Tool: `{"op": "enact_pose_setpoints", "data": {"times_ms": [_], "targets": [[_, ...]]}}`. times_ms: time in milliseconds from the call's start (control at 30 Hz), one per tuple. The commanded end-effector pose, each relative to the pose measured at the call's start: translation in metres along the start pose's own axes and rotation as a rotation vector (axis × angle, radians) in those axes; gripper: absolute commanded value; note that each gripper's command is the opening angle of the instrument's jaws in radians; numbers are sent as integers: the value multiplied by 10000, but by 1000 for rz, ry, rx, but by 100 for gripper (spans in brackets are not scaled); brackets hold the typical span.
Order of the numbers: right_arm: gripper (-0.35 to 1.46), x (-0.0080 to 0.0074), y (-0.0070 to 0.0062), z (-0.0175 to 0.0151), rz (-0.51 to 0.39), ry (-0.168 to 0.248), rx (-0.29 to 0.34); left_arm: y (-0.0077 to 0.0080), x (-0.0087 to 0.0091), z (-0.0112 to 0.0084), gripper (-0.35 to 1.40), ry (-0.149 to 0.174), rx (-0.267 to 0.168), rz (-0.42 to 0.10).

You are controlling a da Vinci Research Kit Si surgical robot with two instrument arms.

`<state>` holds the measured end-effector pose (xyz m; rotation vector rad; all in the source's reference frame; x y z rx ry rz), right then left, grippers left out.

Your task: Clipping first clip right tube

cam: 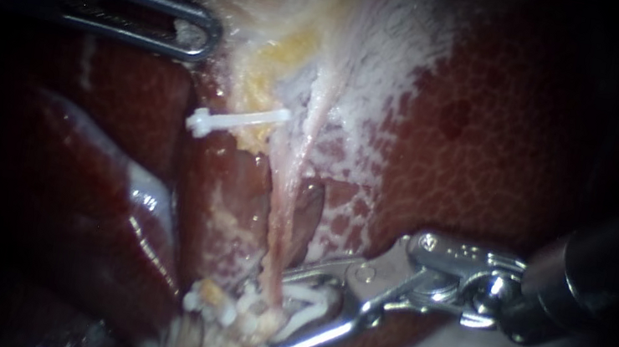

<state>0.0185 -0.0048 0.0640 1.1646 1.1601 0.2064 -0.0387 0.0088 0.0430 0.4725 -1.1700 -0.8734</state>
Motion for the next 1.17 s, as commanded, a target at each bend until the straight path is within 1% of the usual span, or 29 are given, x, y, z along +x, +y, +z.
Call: {"op": "enact_pose_setpoints", "data": {"times_ms": [33, 100, 133, 167, 233, 300, 400, 467, 733, 900, 1167], "targets": [[38, 1, 2, -3, -1, -3, 4, 0, 0, 0, -35, 0, 0, 0], [30, 3, 9, -8, -4, -11, 19, 0, 0, 0, -35, 0, 0, 0], [22, 3, 12, -11, -5, -14, 25, 0, 0, 0, -35, 0, 0, 0], [5, 5, 16, -16, -6, -17, 33, 0, 0, 0, -35, 0, 0, 0], [-12, 7, 21, -23, 0, -23, 45, 0, 0, -1, -35, 0, 0, 0], [-21, 11, 25, -30, 14, -19, 42, 0, 0, -1, -35, 0, 0, 0], [-35, 15, 27, -37, 22, -12, 36, 0, 0, -1, -35, 0, 0, 0], [-35, 16, 27, -37, 40, -12, 36, 0, 0, -1, -35, 0, 0, 0], [-35, 6, 29, -31, 82, -17, 35, 0, 1, 0, -35, 0, 0, 0], [-35, 3, 29, -30, 92, -19, 35, 0, 1, 0, -35, 0, 0, 0], [-35, 3, 29, -30, 91, -20, 35, 1, 1, 0, -35, 0, 0, 1]]}}
